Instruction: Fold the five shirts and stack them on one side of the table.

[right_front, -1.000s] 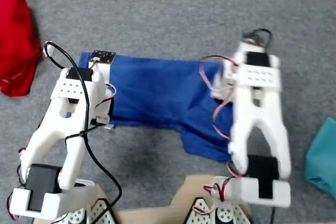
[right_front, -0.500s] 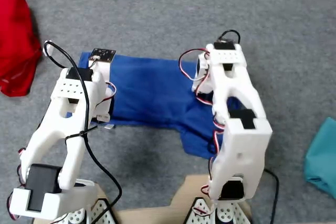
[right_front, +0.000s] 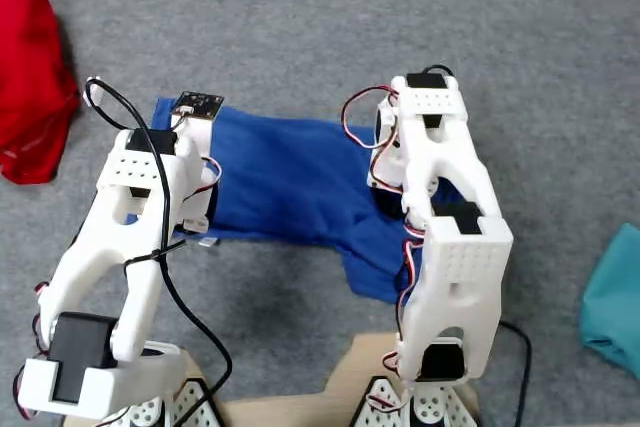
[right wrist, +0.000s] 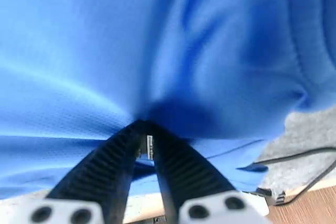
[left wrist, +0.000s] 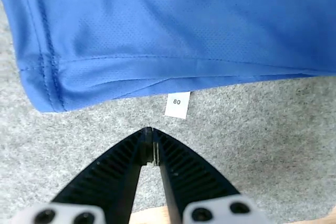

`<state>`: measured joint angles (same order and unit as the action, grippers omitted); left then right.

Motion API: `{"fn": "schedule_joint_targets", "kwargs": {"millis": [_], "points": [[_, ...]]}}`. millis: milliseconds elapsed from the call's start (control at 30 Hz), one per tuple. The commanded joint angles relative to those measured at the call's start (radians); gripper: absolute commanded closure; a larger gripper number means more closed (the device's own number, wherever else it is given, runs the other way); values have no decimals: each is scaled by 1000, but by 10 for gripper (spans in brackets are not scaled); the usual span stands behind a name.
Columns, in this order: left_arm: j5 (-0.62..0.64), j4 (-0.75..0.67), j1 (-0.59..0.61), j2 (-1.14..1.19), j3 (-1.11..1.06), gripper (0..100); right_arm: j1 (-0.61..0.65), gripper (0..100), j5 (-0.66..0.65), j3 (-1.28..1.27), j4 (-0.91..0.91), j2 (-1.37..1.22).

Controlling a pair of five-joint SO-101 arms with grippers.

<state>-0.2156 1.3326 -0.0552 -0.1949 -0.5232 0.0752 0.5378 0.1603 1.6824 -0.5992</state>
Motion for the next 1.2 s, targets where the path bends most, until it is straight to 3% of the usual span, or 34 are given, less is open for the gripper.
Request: {"fn": "schedule_joint_targets", "kwargs": {"millis": [0,167,333,467,633,800,1167], "points": [[23,-61,-9,-36,32,981,16,993,0,45,20,2],[129,-236,-71,2,84,981,-2,993,-80,191,0,-4],[206,-339,-215,156,184,981,-30,991,-236,268,-189,-13],[256,-356,-264,328,331,981,-31,990,-321,275,-313,-81],[318,-354,-276,572,629,981,-30,990,-330,326,-394,-203],[318,-345,-261,789,934,981,-58,990,-330,481,-353,-294],[316,-123,-232,1098,1415,981,-62,990,-385,880,-101,-348]]}}
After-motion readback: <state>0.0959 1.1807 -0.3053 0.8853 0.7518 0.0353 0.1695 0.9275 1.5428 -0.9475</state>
